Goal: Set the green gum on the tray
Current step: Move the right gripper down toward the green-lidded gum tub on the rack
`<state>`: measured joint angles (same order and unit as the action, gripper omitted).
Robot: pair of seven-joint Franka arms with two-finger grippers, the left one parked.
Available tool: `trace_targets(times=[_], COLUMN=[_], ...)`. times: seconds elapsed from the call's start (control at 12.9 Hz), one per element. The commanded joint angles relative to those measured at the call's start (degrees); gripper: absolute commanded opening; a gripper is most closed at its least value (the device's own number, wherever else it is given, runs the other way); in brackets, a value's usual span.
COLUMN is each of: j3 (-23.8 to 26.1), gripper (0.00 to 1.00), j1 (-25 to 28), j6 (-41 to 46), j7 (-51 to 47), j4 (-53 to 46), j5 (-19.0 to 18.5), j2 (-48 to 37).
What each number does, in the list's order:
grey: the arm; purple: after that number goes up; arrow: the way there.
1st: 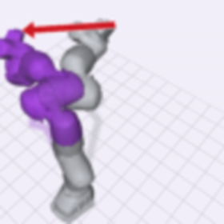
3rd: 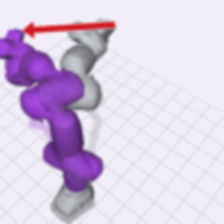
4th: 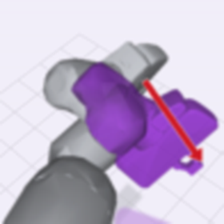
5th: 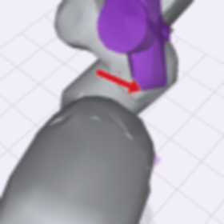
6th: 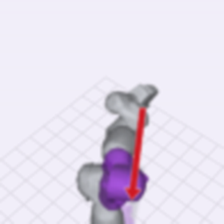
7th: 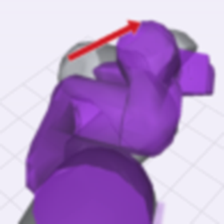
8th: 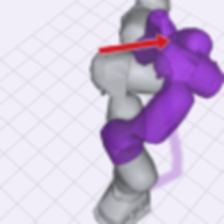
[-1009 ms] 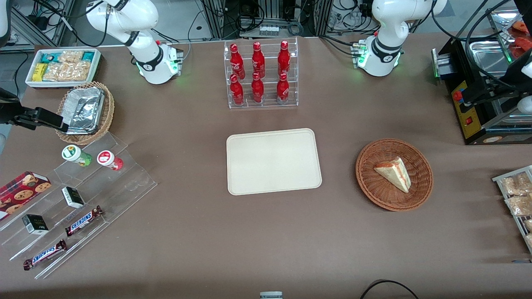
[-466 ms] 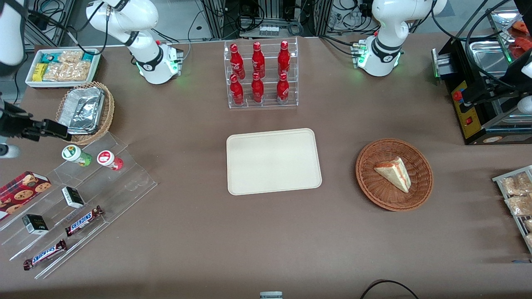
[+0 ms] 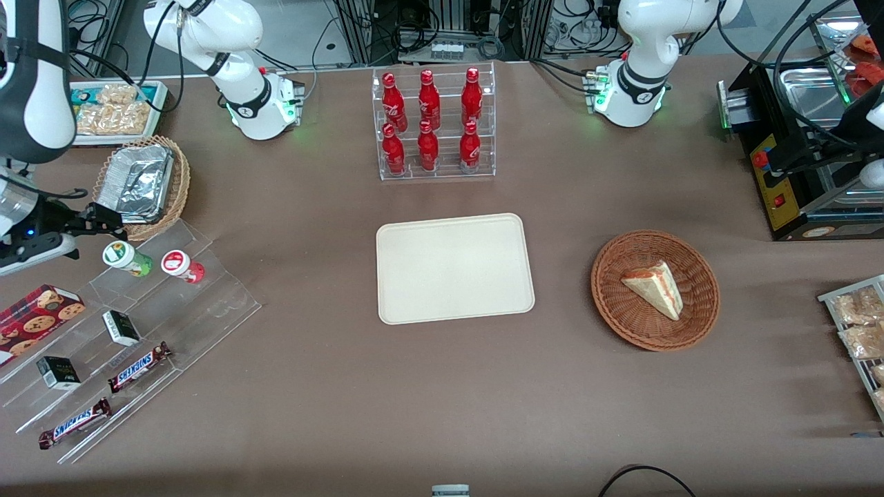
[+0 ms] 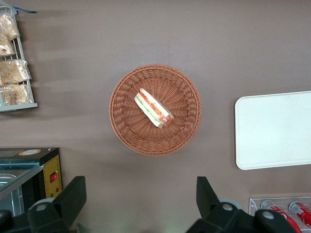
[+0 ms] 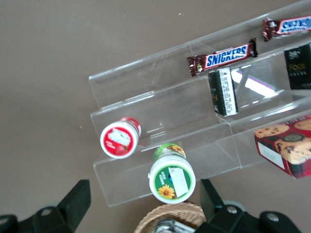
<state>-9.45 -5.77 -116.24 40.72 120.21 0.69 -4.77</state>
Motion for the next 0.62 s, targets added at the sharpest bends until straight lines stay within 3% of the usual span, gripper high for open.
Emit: trace_targets(times=[0.0, 0.54], j3=[-2.5, -3.6], gripper=[1.0, 1.0], j1=[0.0, -0.1], j6=[-4.9, -14.3], j7=[11.9, 18.9], j4=[6.3, 11.0], j5=[2.2, 3.2], j2=[-2.7, -0.8])
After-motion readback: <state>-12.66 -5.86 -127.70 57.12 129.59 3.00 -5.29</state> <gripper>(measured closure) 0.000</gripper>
